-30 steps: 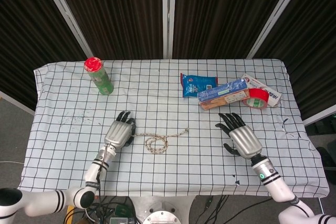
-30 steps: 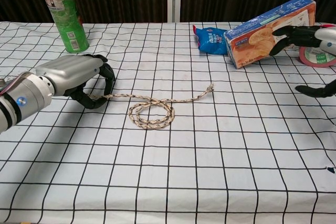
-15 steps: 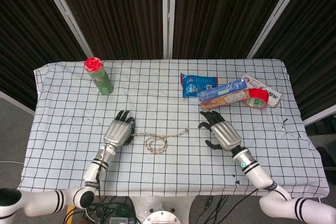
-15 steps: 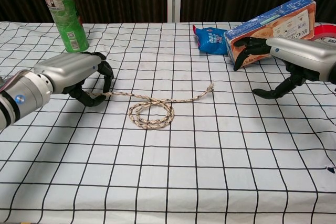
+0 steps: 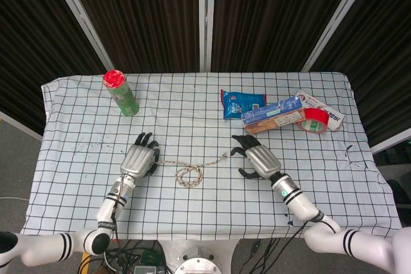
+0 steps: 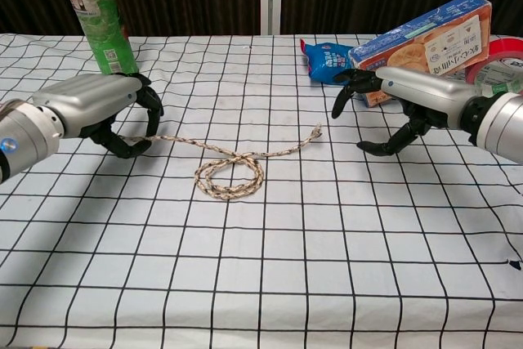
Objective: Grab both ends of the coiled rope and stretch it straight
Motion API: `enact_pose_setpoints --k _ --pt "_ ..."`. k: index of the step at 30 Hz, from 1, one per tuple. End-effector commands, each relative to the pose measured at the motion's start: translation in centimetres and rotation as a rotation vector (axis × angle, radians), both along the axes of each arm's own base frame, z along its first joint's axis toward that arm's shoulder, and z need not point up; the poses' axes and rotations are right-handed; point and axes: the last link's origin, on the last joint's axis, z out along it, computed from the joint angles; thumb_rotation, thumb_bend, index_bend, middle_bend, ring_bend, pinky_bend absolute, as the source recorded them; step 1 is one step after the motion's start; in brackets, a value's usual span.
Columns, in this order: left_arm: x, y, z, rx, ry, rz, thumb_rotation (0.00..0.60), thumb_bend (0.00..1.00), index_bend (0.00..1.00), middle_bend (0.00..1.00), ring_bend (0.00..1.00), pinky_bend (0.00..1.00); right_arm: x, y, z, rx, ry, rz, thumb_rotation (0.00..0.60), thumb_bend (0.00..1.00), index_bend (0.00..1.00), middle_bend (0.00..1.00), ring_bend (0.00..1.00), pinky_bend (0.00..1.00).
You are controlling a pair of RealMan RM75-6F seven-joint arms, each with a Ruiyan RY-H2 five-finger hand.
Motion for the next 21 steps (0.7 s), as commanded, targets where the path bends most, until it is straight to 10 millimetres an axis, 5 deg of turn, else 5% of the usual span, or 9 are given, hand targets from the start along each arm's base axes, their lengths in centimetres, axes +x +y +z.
enact_pose_setpoints --k 1,21 --pt "0.1 -0.1 0.0 -0.003 -0.001 -0.004 0.6 0.46 0.63 0.24 0.0 0.06 0.4 -0.8 -0.7 0.033 -0.024 -0.014 0.6 0.29 0.34 0.04 0.0 0.0" --pt "-0.1 0.0 0.3 -0.001 -0.01 -0.006 0.6 0.46 0.63 0.24 0.0 0.06 1.6 -3.0 -2.7 0.073 0.041 0.028 0.6 0.3 0.36 0.04 0.0 0.0"
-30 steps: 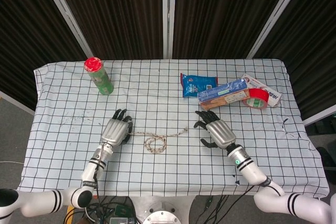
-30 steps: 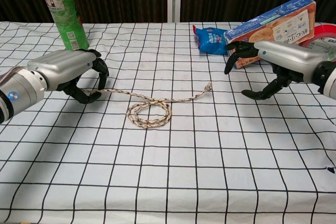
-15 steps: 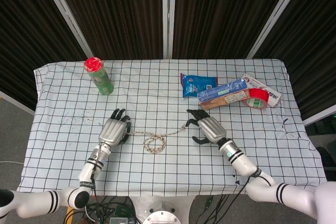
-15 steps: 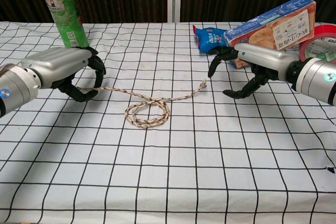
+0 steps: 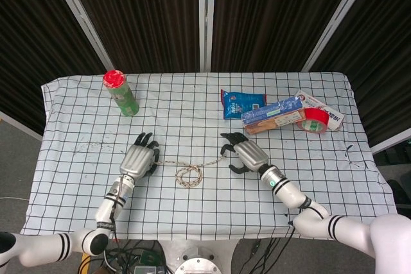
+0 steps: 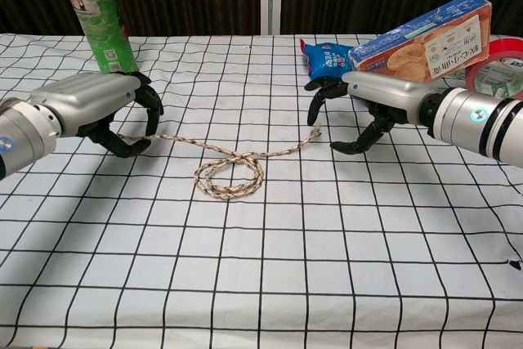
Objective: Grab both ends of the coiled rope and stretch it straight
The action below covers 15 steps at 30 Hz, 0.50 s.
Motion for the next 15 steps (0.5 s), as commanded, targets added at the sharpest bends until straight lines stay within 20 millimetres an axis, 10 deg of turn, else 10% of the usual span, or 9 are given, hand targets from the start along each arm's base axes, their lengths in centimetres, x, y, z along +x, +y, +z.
enact_pose_setpoints --k 1,15 --pt "0.0 0.0 0.0 0.001 -0.001 0.0 0.6 0.46 0.63 0.24 0.0 0.06 0.2 -0.2 -0.2 0.0 0.015 0.005 0.6 0.3 0.36 0.04 0.0 0.0" --pt "-0.3 -0.1 0.2 0.0 0.004 0.005 0.6 0.46 0.63 0.24 0.0 0.06 1.2 -1.1 -1.0 0.004 0.043 0.014 0.6 0.32 0.39 0.05 0.0 0.0"
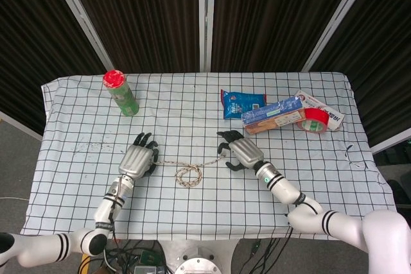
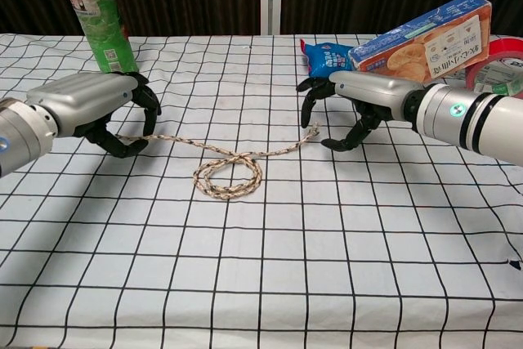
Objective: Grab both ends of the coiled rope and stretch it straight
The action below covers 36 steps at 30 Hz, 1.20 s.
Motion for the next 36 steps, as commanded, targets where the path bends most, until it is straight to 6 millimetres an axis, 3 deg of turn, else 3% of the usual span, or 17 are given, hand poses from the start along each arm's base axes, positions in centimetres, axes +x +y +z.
enact_pose_setpoints --k 1,36 --pt "-0.1 -0.1 0.0 0.0 -0.001 0.002 0.6 0.46 0.63 0.24 0.0 0.06 0.1 -0.1 -0.2 0.003 0.008 -0.002 0.6 0.32 0.39 0.05 0.0 0.0" --pt "-0.4 -0.1 0.3 0.008 -0.009 0.013 0.6 0.46 0.63 0.24 0.0 0.06 0.4 -0.5 -1.5 -0.005 -0.018 -0.027 0.6 0.34 0.56 0.1 0.0 0.0"
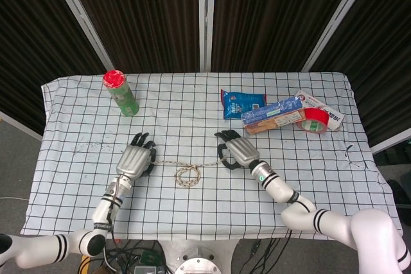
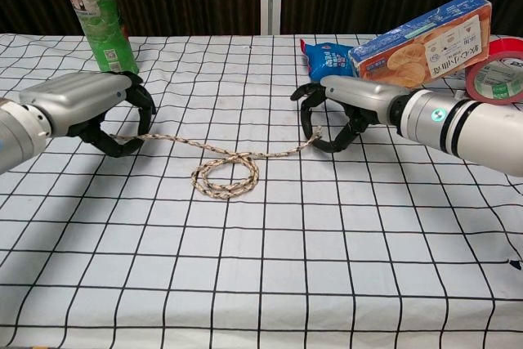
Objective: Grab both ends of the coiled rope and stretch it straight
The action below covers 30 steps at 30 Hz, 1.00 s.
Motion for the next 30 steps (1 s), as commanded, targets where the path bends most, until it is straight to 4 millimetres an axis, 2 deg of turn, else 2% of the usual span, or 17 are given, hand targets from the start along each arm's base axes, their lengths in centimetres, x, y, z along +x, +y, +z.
enact_pose_setpoints --k 1,15,24,30 --pt "0.0 0.0 0.0 0.001 -0.001 0.001 0.6 0.46 0.63 0.24 0.0 0.06 0.0 0.0 0.0 -0.002 -0.002 -0.001 0.6 0.34 0.57 0.1 0.0 0.0" --pt "-0.2 0.1 0.0 0.0 -0.006 0.014 0.6 0.46 0.63 0.24 0.0 0.06 -0.4 0.0 0.0 -0.016 -0.008 -0.008 0.6 0.35 0.66 0.14 0.0 0.0" --pt "-1.0 0.4 0.5 0.017 -0.007 0.037 0.6 0.46 0.63 0.24 0.0 0.06 -1.4 0.4 0.9 -0.035 -0.01 -0.013 0.6 0.35 0.7 0.14 0.0 0.0" --pt "-2.2 0.7 1.4 0.046 -0.002 0.069 0.6 0.46 0.63 0.25 0.0 0.06 -2.6 1.4 2.3 -0.064 -0.024 -0.011 0.6 0.35 0.71 0.15 0.0 0.0"
